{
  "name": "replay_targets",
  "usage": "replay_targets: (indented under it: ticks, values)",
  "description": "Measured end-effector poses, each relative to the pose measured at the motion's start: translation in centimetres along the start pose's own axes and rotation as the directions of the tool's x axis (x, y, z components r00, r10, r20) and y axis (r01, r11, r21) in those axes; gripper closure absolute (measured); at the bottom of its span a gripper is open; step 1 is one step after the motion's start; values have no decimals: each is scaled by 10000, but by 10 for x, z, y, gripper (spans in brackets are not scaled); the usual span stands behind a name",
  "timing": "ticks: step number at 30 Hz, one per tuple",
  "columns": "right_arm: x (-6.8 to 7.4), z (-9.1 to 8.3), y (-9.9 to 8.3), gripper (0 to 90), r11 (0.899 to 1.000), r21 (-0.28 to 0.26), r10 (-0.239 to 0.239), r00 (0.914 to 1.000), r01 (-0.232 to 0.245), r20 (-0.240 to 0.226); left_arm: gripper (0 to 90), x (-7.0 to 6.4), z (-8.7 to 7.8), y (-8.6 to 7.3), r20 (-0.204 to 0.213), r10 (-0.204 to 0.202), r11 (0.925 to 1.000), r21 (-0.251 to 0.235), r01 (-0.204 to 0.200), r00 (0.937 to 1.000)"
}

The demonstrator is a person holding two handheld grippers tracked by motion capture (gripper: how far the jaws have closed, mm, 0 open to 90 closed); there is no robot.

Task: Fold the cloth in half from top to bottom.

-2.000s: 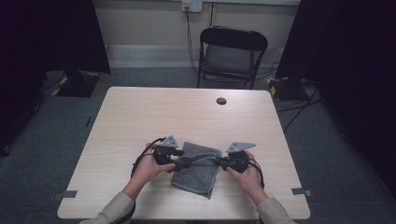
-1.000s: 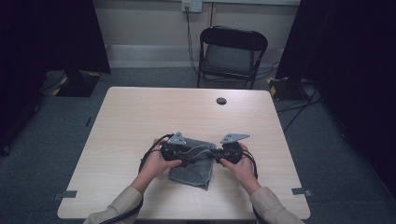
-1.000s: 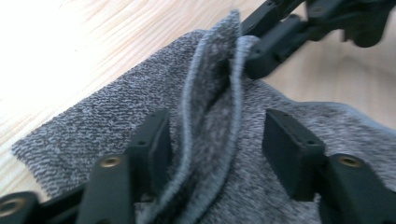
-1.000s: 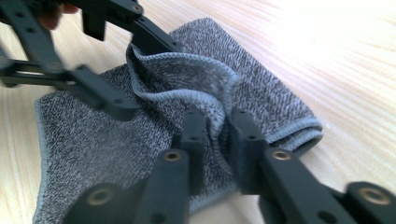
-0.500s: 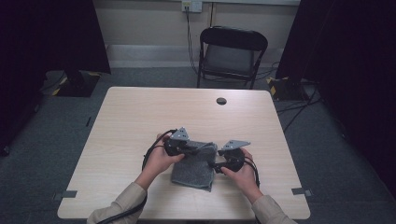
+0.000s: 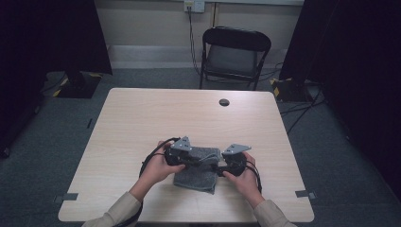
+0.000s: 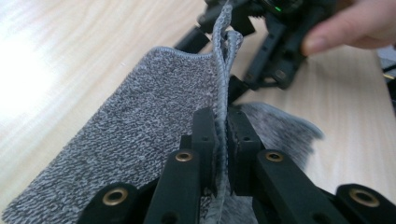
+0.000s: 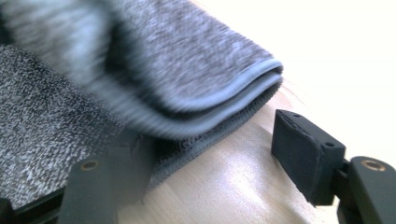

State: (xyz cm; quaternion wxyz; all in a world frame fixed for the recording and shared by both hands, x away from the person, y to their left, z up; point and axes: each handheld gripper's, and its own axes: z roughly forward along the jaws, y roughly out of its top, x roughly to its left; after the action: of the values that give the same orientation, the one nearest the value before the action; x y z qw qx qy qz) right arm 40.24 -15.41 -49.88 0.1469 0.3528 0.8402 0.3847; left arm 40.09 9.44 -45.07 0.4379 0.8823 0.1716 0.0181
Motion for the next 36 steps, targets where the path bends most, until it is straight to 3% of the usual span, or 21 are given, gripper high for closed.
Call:
replay_targets:
  ticks: [7, 14, 22, 27, 36]
  values:
    - [1, 1, 0, 315, 9999, -63, 84, 9998, -83, 152, 822, -3, 2, -16, 172, -410, 9991, 66, 409, 9990]
    - [1, 7, 5, 309, 9999, -57, 137, 9997, -136, 207, 821, 11, 12, -32, 195, -1020, 9945, 237, 1015, 9946]
    - [-4, 18, 15, 310, 9997, -69, 254, 9988, -252, 418, 821, 32, 14, -28, 15, -1171, 9925, 370, 1169, 9931]
    - [-5, 20, 16, 310, 9997, -59, 254, 9988, -252, 423, 820, 24, 5, -20, 153, -975, 9952, 33, 974, 9951]
    - [-4, 20, 16, 310, 9996, -61, 274, 9985, -272, 464, 816, 7, -4, -17, 186, -642, 9978, 171, 639, 9978]
